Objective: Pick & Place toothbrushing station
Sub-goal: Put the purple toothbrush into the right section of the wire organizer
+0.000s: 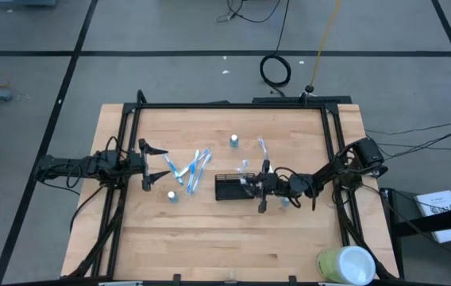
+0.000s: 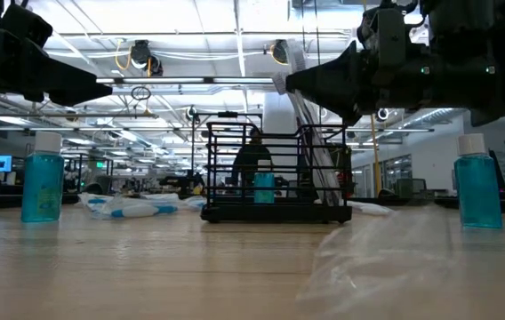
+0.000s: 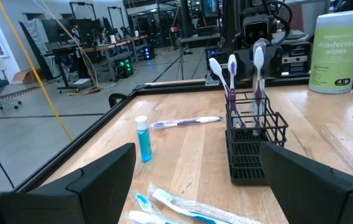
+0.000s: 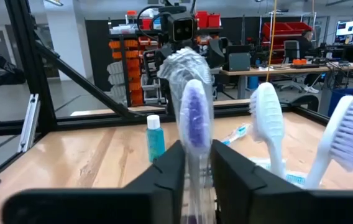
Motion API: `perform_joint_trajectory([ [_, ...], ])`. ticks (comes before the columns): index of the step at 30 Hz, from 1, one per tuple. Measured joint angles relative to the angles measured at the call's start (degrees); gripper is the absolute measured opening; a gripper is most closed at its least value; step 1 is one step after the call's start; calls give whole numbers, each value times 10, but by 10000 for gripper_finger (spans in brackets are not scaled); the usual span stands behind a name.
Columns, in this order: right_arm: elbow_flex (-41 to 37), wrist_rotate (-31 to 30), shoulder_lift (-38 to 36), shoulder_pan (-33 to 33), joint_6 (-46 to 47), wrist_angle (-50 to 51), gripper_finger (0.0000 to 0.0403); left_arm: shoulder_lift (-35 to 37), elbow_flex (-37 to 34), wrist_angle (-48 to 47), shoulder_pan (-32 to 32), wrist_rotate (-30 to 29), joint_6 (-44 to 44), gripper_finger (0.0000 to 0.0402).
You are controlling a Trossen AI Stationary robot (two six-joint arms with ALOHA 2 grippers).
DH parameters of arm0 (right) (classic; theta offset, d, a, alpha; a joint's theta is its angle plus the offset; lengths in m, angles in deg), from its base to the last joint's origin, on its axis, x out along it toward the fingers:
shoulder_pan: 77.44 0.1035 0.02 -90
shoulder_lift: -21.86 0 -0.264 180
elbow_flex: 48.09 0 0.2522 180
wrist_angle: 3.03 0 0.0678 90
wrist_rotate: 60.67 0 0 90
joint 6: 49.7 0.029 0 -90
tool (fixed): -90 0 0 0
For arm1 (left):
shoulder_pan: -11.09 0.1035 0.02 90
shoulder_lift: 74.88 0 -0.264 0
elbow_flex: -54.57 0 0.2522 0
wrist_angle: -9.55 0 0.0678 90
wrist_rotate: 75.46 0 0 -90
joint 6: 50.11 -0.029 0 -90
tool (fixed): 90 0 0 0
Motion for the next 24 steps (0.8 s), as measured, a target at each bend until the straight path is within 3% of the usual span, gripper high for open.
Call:
perform_joint_trajectory([
  [9,0,1,-26,5,-12,-1,184,0,0,0,0,0,0,351],
  [15,0,-1,-86,21,-64,30,230,0,0,0,0,0,0,351],
  [21,0,-85,-207,7,-69,206,244,0,0,0,0,0,0,351],
  [24,0,-91,-268,-33,-51,314,243,0,0,0,0,0,0,351],
])
